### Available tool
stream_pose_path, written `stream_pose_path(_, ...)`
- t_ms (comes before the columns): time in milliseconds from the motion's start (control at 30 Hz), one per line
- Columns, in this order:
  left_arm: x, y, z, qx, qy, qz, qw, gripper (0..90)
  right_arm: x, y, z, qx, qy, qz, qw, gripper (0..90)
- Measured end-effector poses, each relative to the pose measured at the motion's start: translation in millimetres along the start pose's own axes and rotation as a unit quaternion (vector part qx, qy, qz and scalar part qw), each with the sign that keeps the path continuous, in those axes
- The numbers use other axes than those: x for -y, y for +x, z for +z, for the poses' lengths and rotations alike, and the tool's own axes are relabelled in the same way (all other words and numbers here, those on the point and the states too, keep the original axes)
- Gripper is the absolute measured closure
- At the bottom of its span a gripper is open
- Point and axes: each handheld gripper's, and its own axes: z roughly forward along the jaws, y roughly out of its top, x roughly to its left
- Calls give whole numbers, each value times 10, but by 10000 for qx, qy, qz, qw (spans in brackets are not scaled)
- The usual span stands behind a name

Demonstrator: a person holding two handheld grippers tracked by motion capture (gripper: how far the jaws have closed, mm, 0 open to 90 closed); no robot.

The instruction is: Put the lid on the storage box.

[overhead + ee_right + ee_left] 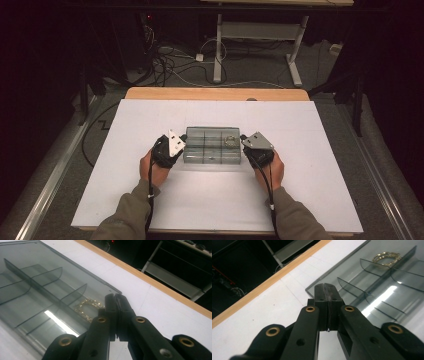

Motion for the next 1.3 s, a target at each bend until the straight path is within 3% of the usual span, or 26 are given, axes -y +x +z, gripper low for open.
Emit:
stream_pose_path(200, 17, -58, -48, 161, -48, 80, 9998, 862, 25, 44, -65, -225, -104, -71, 9997, 881)
stream_pose_path(367, 39, -92, -42, 302, -53, 69, 9995, 860, 64, 73, -106, -481, -216, 14, 9986, 852)
stream_pose_path(500, 56, -106, -23, 363, -20, 80, 9993, 833, 68, 97, -127, -553, -270, -26, 9981, 838)
stream_pose_path(700, 72, -125, -4, 449, 15, 104, 9989, 832, 90, 114, -114, -744, -180, -6, 9971, 819)
stream_pose_path(1000, 81, -133, -2, 453, 14, 136, 9989, 806, 101, 107, -125, -755, -216, 12, 9969, 765)
stream_pose_path(1167, 55, -112, -45, 392, -107, 139, 9991, 770, 90, 56, -168, -789, -291, 59, 9964, 747)
stream_pose_path(1300, 46, -89, -70, 460, -188, 148, 9987, 728, 80, 18, -196, -807, -365, 118, 9960, 701)
